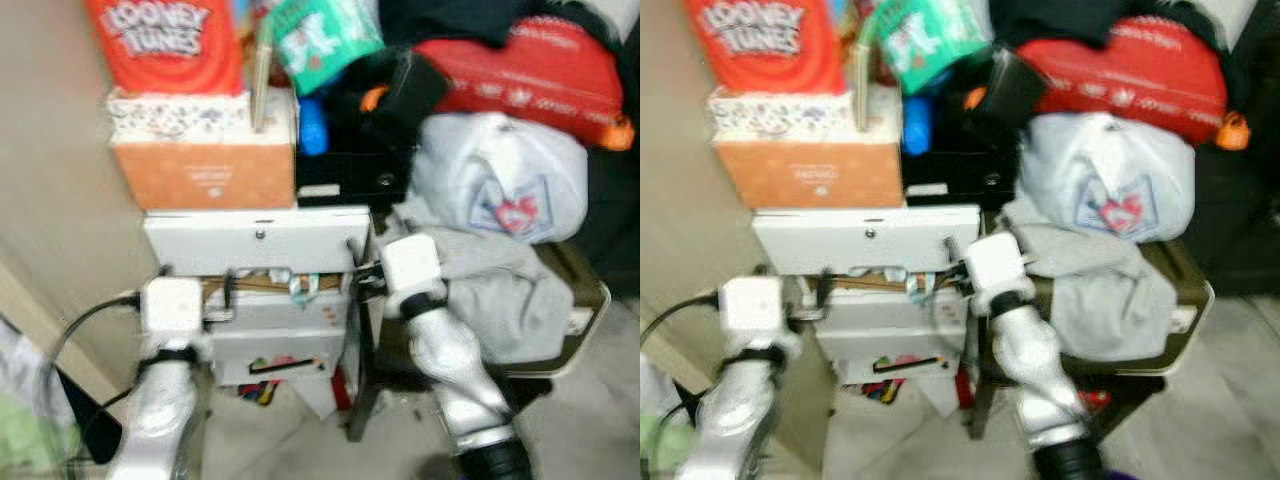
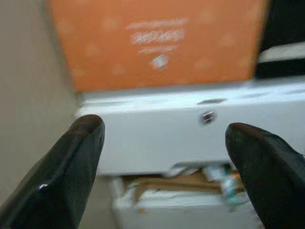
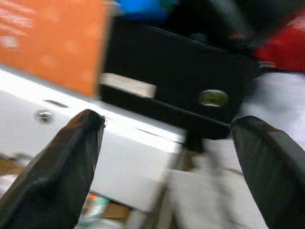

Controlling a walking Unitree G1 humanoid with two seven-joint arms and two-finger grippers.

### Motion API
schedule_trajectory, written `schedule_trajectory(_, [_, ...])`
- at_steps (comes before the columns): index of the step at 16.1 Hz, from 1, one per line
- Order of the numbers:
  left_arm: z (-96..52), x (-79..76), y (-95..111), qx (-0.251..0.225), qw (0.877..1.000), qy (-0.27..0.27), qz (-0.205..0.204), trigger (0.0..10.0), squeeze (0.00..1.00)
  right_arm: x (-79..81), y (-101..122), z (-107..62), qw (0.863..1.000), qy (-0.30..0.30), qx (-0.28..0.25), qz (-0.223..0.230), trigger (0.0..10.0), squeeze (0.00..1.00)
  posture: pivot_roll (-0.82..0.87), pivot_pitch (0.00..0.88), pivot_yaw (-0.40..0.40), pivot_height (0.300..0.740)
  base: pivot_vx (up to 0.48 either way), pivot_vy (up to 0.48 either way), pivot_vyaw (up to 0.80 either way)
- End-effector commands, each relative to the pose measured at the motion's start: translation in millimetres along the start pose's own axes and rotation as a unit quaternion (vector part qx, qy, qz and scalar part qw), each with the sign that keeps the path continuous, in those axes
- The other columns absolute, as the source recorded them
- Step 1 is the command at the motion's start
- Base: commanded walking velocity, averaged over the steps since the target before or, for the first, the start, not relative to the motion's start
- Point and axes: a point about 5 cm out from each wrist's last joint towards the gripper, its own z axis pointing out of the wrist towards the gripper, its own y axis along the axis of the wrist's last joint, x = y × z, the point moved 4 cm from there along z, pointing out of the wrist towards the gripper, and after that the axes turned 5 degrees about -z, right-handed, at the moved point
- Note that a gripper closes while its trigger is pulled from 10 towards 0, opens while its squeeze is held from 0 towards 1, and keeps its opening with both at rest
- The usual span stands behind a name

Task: Clean up the room

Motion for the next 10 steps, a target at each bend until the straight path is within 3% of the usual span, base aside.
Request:
schedule_trajectory(1, [-0.4,-6.3,1,0.003,1.000,-0.016,-0.013,10.0,0.00,-7.7,-7,-3.1,1.000,-0.009,0.011,-0.006,10.0,0.00,0.00,0.000,-0.022,0.740,0.000,0.000,0.80])
schedule_trajectory(5, [3.3,-18.3,4,0.002,0.999,-0.037,-0.019,10.0,0.00,-11.0,-12,-4.5,1.000,-0.017,0.021,-0.003,10.0,0.00,-0.01,0.000,-0.015,0.740,0.000,0.000,0.80])
schedule_trajectory(10, [1.7,-18.6,5,0.003,0.999,-0.046,-0.010,10.0,0.00,-9.8,-15,-5.4,0.999,-0.016,0.029,-0.002,10.0,0.00,0.00,0.000,-0.021,0.740,0.000,0.000,0.80])
